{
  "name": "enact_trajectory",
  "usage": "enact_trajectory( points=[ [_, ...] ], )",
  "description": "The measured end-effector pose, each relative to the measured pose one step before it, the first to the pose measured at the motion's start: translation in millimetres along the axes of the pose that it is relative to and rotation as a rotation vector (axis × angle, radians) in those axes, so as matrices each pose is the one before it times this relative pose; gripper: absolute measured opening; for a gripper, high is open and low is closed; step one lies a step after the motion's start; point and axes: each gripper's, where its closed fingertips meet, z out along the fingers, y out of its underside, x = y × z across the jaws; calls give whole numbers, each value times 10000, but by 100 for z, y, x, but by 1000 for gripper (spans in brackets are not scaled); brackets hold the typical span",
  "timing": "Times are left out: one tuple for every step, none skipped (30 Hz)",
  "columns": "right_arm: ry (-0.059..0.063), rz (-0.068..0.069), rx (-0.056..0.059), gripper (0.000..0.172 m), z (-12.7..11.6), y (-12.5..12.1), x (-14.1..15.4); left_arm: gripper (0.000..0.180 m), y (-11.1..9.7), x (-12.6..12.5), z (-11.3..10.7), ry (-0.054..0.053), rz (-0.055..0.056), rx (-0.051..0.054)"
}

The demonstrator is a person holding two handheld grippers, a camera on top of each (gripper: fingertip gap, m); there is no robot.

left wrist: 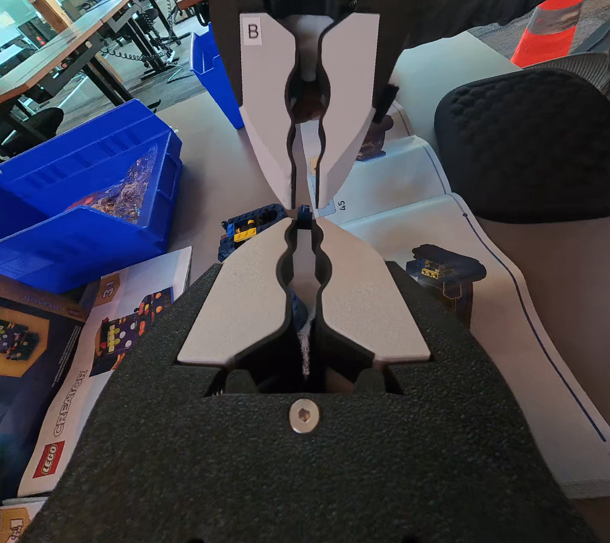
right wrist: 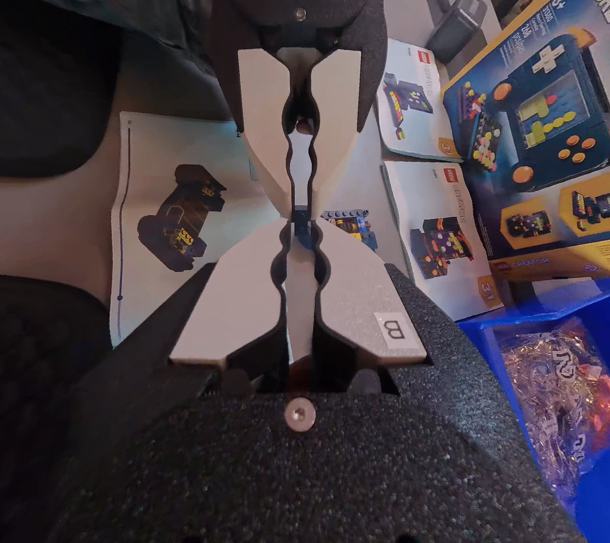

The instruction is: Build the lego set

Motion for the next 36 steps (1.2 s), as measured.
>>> enact_trajectory(
  points=[
    [91,-95,-88,10,75,25,72,7,-5,5,-18,-1,27,-7],
    [-1,-76,-59,9,40,-15,-45,7,-3,-8,-22,-8,16,-5],
    [-14,-39,-59,8,29,3,-41,7,-53,-37,-26,-20,4,32],
    [32,-54,-47,7,29,9,31,7,-29,24,-16,24,-20,20],
    [3,-63,-32,7,24,5,6,7,5,-9,19,-2,-12,-7],
    [-18,-20,3,7,18,-33,-8,7,28,-6,8,-4,12,-12],
    [-32,-5,11,7,25,-40,-29,7,6,31,3,14,14,-4],
    [4,-13,-18,7,9,18,15,7,23,-19,-2,-10,-2,-19],
    [-3,-13,-38,7,44,37,-6,7,33,-4,14,-3,0,-27],
    [-7,-43,-66,7,30,58,-6,8,56,-1,31,-1,-1,-23],
    [12,-82,-80,7,36,66,5,7,45,-13,41,-15,-21,-13],
    [2,-99,-73,7,13,72,11,7,36,-25,44,-6,-50,10],
    [-54,-56,-20,7,-31,2,6,7,-26,0,24,23,-74,55],
    [-121,46,19,7,-97,-25,44,8,-96,-14,-35,37,-89,105],
    [-114,39,-88,7,-161,160,221,10,-34,-101,-164,33,-94,63],
    [6,-56,-215,6,-267,425,530,15,82,-443,-306,-158,-116,24],
    [-21,-81,-347,7,-281,728,646,21,128,-774,-469,-331,-149,82],
    [-142,-16,-384,7,-249,912,594,24,59,-985,-637,-429,-201,244],
    [-330,61,-304,7,-136,886,363,26,-129,-1325,-837,-623,-274,498],
    [-440,126,-272,7,-13,870,209,28,-329,-1649,-1042,-809,-338,761],
    [-348,110,-304,7,111,862,294,31,-344,-1795,-1209,-889,-363,861],
    [-350,-12,-326,7,244,815,167,35,-330,-1600,-1259,-754,-290,848],
    [-317,-108,-315,7,338,693,74,38,-432,-1195,-1173,-515,-174,809],
    [-202,-106,-244,7,400,481,130,40,-545,-905,-971,-383,-98,712],
    [-242,-55,-218,7,430,299,4,44,-607,-719,-650,-324,-173,592],
    [-272,-40,-177,7,433,128,-48,48,-475,-478,-330,-173,-303,440],
    [-301,-98,-123,7,411,-43,-131,51,-93,-135,-102,52,-320,188],
    [-226,-127,-128,7,409,-76,-46,53,387,1,23,124,-231,-101],
    [-155,-104,-253,7,407,68,72,53,643,-11,102,73,-46,-296],
    [-143,-109,-333,7,383,169,68,53,465,-3,139,28,113,-295],
    [-129,-98,-280,7,355,113,55,53,209,144,112,49,161,-171],
    [-158,-60,-205,7,322,43,-29,53,109,186,80,39,145,-75],
    [-126,-23,-187,7,281,66,-8,52,103,163,75,47,105,-65],
    [-37,-14,-189,7,209,113,106,52,148,132,72,62,54,-106],
    [5,-20,-145,7,119,62,125,52,170,94,84,55,22,-110],
    [13,6,-88,7,41,9,129,53,119,78,68,44,10,-71]
  ],
)
